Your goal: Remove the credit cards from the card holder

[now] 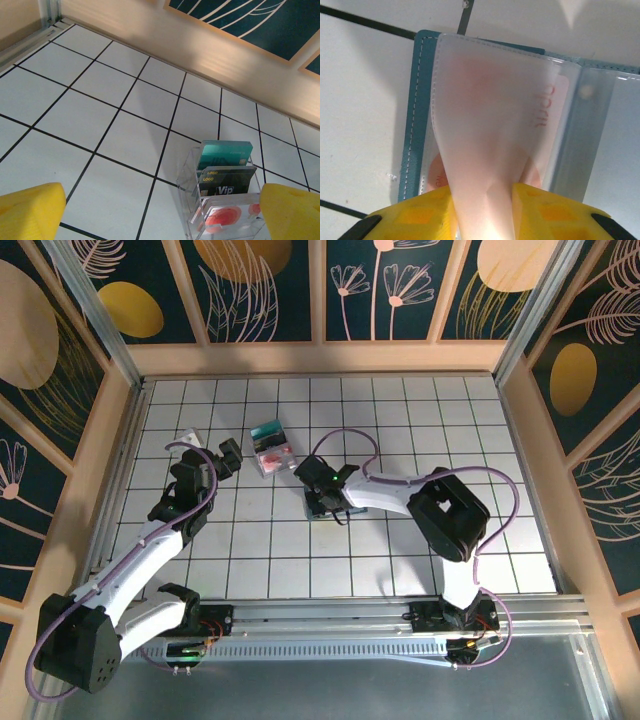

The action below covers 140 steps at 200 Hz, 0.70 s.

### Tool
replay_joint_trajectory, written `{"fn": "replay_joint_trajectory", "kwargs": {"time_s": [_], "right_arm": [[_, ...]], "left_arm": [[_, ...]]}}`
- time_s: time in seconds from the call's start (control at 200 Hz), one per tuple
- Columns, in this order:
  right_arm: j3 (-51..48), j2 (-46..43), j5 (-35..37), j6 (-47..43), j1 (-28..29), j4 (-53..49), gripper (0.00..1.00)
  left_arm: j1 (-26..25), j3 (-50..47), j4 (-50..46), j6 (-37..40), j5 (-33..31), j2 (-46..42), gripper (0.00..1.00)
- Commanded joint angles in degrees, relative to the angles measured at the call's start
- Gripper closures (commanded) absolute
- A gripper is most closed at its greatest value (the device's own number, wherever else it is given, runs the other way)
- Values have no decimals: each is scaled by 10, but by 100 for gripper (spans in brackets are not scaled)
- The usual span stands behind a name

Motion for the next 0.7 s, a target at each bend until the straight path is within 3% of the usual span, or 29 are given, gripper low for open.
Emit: {"fn": "replay_joint_trajectory", "kwargs": {"time_s": [0.0,0.195,0.696], "right_arm": [[-24,-27,-33,-11,3,-3,68],[-61,-72,-52,-21,5,7,68],[-55,-81,46,6,4,-22,60]], "left_arm": [[4,-2,9,5,6,-19,1],[3,-6,16,11,19,-49,1],[3,-14,14,6,-7,-80,1]]}}
